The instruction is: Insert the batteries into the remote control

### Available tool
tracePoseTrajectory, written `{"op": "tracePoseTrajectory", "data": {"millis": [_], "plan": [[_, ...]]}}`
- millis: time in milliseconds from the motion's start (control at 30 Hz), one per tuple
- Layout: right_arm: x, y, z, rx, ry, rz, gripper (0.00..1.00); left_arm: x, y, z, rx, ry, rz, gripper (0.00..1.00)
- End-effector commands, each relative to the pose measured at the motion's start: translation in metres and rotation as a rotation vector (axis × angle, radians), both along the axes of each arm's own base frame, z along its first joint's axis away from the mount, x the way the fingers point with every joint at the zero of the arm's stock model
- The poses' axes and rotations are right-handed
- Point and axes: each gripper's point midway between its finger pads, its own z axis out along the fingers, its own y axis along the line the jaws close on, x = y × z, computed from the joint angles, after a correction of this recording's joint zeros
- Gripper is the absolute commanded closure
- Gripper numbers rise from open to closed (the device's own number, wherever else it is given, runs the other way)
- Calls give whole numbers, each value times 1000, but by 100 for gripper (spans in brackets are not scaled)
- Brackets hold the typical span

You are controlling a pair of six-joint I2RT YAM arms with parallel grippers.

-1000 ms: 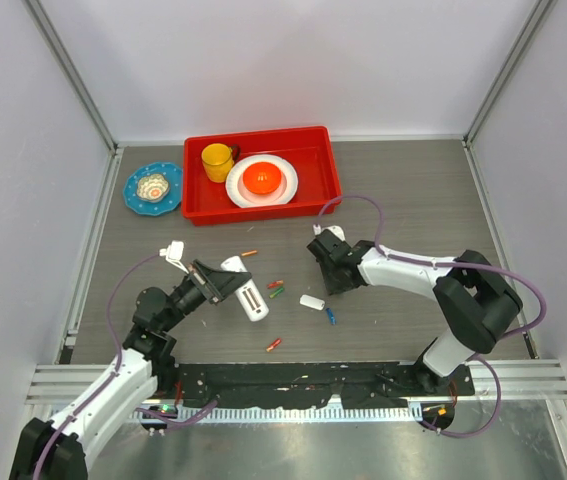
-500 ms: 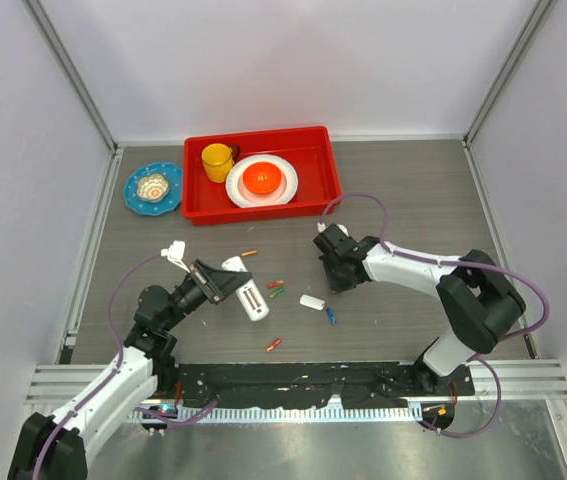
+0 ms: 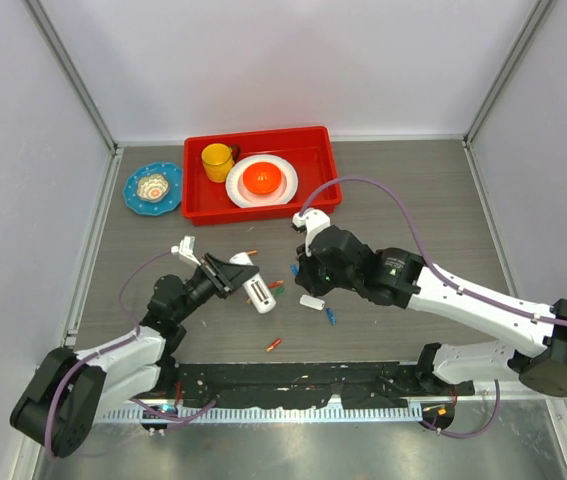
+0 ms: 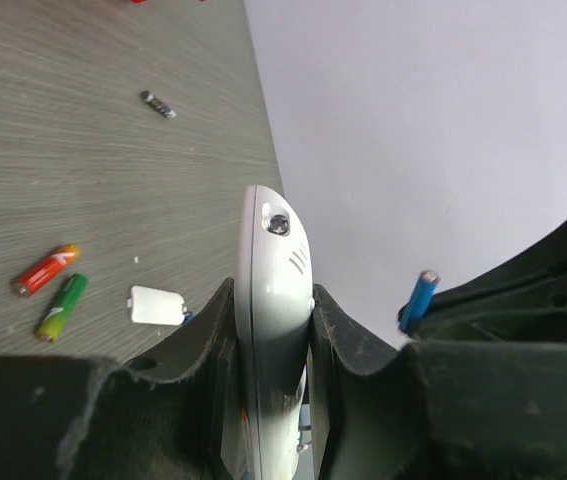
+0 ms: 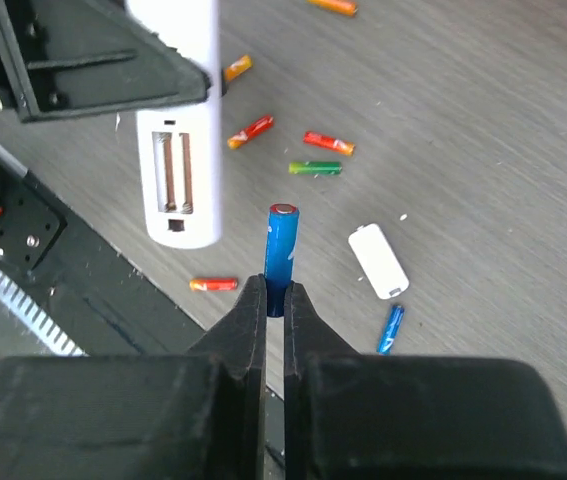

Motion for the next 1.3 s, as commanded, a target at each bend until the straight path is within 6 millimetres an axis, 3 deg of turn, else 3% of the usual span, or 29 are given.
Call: {"op": "tracePoseTrajectory", "data": {"millis": [0,200,333,633,933,1267], "plan": [[-32,5,-13,-78,90,114,99,4,-11,70,-121,-274,-5,100],[-44,20,12,27,128,153,99,-3,-20,86,-186,-367,-53,100],[-53,35,21,71,167,207,99,-1,-28,77,-195,-330,-84,100],[-57,49,-16,-25,254,256,99,-8,-30,89,-214,-368,-84,100],[-50,65,-19,-26,256,261,99,-18,-30,91,-220,-383,-117,100],[-39,67,-27,-65,229,234,99,-23,-29,92,-225,-386,-124,100]]}}
